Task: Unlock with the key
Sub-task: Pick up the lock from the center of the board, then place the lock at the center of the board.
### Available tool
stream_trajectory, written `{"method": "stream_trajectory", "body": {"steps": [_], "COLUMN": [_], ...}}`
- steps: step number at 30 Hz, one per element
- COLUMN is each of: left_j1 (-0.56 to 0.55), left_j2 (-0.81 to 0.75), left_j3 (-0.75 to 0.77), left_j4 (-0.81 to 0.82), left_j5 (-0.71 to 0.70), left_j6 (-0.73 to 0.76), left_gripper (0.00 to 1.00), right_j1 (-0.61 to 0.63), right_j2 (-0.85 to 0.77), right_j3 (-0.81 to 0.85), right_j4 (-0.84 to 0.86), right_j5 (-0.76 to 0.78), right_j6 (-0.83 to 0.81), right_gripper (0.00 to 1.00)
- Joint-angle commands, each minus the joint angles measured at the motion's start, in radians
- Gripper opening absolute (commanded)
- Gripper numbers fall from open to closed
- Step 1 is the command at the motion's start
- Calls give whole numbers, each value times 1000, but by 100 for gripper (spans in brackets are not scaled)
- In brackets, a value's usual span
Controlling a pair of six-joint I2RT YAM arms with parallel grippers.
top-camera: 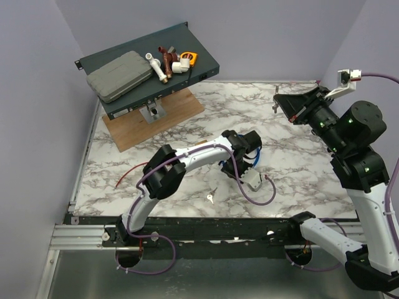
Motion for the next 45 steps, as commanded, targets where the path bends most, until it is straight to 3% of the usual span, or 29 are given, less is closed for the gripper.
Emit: {"method": "stream_trajectory", "body": {"steps": [1,10,19,23,26,32,40,42,45], "left_j1": [12,23,100,128,132,137,150,182,281], "left_j2": [-157,-458,-761,-919,-1005,-1014,-790,-767,-799], "left_j3": [71,-59,-255,-458,-659,-860,-904,-914,-960], "left_j4": [-72,-126,-31,55,117,232,293,280,249], "left_j5": [-24,-94,-117,-183,-317,-432,-368,-309,-181], "left_j6": [-14,-8,-71,-100,-78,-122,-219,-192,-31], "left_gripper": [0,0,0,0,0,0,0,7,37], "right_j1": [2,1,1,1,1,1,1,1,1], "right_j2": [14,35,44,55,59,79,84,82,86], "right_j3": [66,70,21,3,-2,-15,-18,-13,-9], "right_j4": [-40,-82,-192,-231,-234,-218,-227,-240,-260], "right_j5": [37,39,-239,-307,-316,-351,-348,-340,-333], "right_j6": [-44,-42,-15,-13,-18,-19,-31,-38,-51], "right_gripper": [1,1,1,1,1,1,1,1,1]}}
